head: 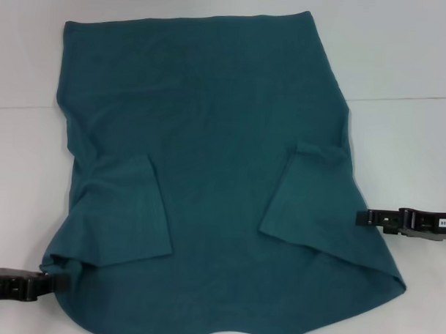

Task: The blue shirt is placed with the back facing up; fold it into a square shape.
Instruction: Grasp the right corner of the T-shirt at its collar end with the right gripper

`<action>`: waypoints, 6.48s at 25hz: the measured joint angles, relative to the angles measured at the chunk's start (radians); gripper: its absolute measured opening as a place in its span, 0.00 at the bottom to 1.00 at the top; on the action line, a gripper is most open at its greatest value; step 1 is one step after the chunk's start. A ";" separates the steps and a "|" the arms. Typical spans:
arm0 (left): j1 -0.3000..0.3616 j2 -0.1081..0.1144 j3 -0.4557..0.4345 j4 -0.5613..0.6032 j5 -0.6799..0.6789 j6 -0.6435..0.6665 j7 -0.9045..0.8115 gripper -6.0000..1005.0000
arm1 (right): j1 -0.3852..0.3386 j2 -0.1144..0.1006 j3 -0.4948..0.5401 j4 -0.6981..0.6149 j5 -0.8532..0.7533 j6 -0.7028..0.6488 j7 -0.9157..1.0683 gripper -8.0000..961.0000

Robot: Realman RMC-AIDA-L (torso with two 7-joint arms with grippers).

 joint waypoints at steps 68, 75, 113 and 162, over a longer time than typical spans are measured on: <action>-0.005 -0.009 -0.005 -0.015 -0.002 -0.029 0.006 0.02 | -0.019 -0.023 0.010 -0.055 -0.062 -0.182 0.056 0.90; -0.008 -0.009 0.000 -0.015 -0.002 -0.029 0.006 0.02 | -0.008 -0.012 0.007 -0.056 -0.063 -0.130 0.051 0.90; -0.016 -0.009 -0.006 -0.038 -0.015 -0.052 0.018 0.02 | -0.011 0.004 -0.060 -0.110 -0.057 -0.340 0.056 0.90; -0.021 -0.008 -0.006 -0.040 -0.043 -0.055 0.029 0.02 | 0.029 -0.021 -0.107 -0.091 -0.143 -0.379 0.160 0.90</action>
